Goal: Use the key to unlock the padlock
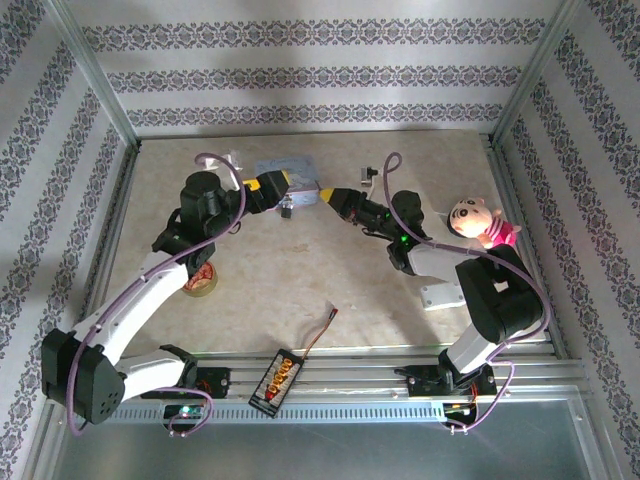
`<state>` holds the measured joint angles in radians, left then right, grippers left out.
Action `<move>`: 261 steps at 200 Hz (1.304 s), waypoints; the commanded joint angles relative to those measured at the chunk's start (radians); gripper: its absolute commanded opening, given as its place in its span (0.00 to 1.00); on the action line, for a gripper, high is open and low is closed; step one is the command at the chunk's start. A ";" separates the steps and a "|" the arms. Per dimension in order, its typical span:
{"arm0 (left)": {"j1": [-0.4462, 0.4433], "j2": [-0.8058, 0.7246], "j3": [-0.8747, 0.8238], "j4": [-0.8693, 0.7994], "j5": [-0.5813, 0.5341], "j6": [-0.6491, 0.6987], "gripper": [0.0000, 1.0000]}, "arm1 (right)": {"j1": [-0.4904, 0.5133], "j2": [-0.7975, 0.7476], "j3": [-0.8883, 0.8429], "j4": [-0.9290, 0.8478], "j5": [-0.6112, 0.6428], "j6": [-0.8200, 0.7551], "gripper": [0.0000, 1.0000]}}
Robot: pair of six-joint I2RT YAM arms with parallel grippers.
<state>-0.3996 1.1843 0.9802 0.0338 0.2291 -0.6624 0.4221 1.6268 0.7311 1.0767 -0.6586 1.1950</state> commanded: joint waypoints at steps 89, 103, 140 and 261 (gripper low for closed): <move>-0.205 0.464 0.281 -0.467 -0.503 0.201 0.93 | -0.029 -0.371 -0.035 -0.901 0.326 -0.412 0.00; -0.202 0.520 0.308 -0.465 -0.523 0.198 0.93 | -0.034 -0.421 -0.040 -0.971 0.372 -0.439 0.00; -0.183 0.697 0.426 -0.480 -0.536 0.198 0.87 | -0.039 -0.489 -0.065 -1.036 0.428 -0.456 0.00; -0.076 0.959 0.553 -0.390 -0.448 0.198 0.64 | -0.042 -0.531 -0.082 -1.061 0.530 -0.453 0.00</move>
<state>-0.4862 2.1258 1.5188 -0.4061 -0.2298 -0.4637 0.3882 1.1076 0.6563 0.0242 -0.1665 0.7551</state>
